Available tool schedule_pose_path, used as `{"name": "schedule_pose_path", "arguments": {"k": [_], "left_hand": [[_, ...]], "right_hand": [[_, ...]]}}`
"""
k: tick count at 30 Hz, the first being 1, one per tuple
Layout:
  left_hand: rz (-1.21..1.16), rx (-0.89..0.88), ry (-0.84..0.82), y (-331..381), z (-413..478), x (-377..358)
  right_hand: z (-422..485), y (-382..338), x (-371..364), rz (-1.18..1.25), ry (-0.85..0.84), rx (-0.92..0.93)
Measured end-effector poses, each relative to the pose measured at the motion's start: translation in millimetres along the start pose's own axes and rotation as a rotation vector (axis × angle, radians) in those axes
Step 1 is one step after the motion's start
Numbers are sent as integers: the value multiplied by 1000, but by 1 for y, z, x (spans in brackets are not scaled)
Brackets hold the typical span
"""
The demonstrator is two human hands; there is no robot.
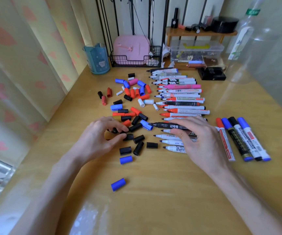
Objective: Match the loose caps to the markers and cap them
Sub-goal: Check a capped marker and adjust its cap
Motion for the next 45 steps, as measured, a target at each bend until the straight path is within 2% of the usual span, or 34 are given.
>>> {"name": "schedule_pose_path", "arguments": {"k": [3,6,10,16,20,25,27,39,45], "left_hand": [[29,4,84,5,4,-1],[170,6,153,12,13,-11],[253,89,208,17,24,-18],[307,152,183,18,26,-27],[220,89,271,26,23,-17],[-215,107,316,33,18,-8],[-318,80,317,39,17,-7],[-368,-30,187,50,17,-16],[-272,-63,128,57,15,-24]], "right_hand": [[0,0,-1,-5,4,-8],[0,0,-2,-11,1,-18],[-1,2,-4,-10,-9,-36],[0,4,-4,11,-8,-54],[1,5,-2,15,-1,-47],[1,5,1,29,31,-53],[1,4,3,38,44,-42],[0,-4,2,50,23,54],[-4,-10,-2,21,0,114]]}}
Point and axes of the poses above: each hand's wrist, its own z-axis towards the middle knuckle, its own x-axis out of the back of the hand, y = z × x, the point moved 8 cm from there along z, towards the middle knuckle, and after that the axes turned 7 degrees about -x, right-handed, at the moved point
